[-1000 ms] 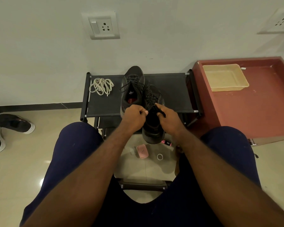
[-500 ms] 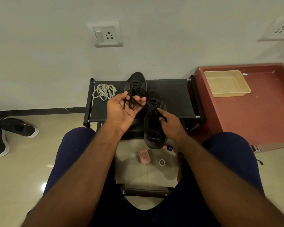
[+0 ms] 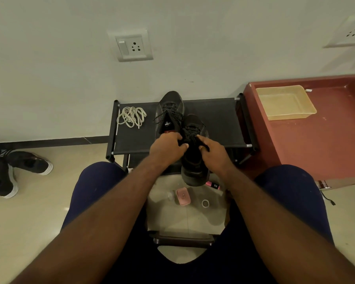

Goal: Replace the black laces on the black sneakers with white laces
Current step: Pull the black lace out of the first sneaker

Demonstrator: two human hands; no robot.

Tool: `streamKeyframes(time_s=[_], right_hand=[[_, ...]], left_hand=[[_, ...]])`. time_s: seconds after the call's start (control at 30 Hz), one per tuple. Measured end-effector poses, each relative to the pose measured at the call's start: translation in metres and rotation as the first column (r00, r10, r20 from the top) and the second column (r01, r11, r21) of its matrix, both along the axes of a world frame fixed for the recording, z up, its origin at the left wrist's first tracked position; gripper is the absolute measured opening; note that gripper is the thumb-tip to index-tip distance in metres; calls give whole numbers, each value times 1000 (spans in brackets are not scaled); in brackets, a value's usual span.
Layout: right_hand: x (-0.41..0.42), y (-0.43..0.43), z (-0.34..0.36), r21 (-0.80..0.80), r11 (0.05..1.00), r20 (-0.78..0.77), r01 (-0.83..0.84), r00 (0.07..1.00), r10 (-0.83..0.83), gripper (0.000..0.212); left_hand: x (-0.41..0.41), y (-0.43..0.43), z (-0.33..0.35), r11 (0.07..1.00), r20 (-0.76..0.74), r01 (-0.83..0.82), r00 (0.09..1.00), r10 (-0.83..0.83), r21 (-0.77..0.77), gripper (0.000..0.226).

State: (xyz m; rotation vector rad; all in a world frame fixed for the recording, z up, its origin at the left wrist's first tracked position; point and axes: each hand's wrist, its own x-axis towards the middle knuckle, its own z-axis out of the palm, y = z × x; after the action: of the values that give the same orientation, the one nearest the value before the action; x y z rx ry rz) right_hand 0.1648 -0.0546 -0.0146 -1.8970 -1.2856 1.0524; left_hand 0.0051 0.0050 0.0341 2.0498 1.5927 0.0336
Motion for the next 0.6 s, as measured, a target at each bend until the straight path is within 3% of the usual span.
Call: streamKeyframes(time_s=[0.27,0.4,0.5,0.57,0.6], right_hand=[[3,-1,-4,-1,999,32,-37,999,37,48],[2,1,-5,-12,1000,10,-14,1000,14,47],[2,4,-7,-20,999,16,28,999,-28,46],[2,4,-7,-21,999,14,36,999,-35,45],[2,3,-7,-19,999,9,38,999,-38,45]], left_hand=[[37,-3,0,980,88,-125,990,112,154,21],[31,13,14,967,322,-227,930,179,119,36],[35,29,51,915,533,-335,743,404,-226,27],[36,40,78,850,641,-298,561,524,-434,20],[36,45,90,855,692,-242,507,515,-459,19]])
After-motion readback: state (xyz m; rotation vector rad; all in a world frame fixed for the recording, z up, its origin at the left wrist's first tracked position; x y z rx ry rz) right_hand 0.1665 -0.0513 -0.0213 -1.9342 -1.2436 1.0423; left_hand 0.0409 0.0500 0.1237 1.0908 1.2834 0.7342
